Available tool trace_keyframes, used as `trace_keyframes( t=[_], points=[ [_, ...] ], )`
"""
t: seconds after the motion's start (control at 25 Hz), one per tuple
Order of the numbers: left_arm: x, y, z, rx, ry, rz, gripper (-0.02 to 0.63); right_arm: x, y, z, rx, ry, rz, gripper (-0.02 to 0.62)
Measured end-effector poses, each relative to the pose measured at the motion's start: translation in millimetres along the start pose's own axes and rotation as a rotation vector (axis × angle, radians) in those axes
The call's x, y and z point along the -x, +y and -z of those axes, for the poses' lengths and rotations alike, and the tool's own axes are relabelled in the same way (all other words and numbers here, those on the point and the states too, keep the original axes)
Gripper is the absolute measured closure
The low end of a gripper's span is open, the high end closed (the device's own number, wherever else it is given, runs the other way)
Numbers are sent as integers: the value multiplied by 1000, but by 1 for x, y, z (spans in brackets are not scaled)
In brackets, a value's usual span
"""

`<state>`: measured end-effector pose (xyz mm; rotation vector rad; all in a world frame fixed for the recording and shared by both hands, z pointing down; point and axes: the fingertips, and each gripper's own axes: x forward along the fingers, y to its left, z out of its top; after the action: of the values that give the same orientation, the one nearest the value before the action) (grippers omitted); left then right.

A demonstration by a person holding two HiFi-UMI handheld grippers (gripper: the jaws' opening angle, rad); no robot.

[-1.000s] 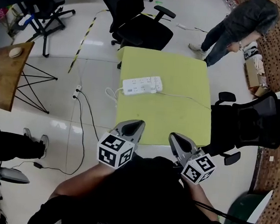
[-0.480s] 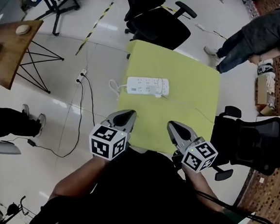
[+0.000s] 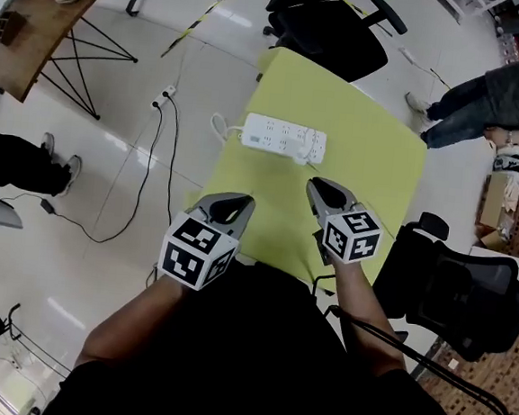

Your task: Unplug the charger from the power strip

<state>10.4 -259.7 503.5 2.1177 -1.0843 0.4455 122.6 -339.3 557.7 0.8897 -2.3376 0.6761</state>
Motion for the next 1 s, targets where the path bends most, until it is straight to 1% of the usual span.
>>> trace_keyframes(
  t=[0.2,0.28,0.44,0.68,0.88,1.0],
  points=[
    [6,10,16,38,8,-29,600,-26,-19,10,-2,41,55,484],
    [9,14,19,47,6,-35,600,-35,-22,11,-6,59,66,445],
    [15,20,19,56,-5,-43,600,-51,-25,10,-12,84,84,391],
    [23,31,21,66,-5,-53,600,-76,-31,10,11,124,130,370],
    [30,38,18,70,-24,-61,600,-86,-39,14,2,134,219,370],
    [34,40,17,67,-33,-62,600,-90,-42,16,-22,138,234,380]
  ],
)
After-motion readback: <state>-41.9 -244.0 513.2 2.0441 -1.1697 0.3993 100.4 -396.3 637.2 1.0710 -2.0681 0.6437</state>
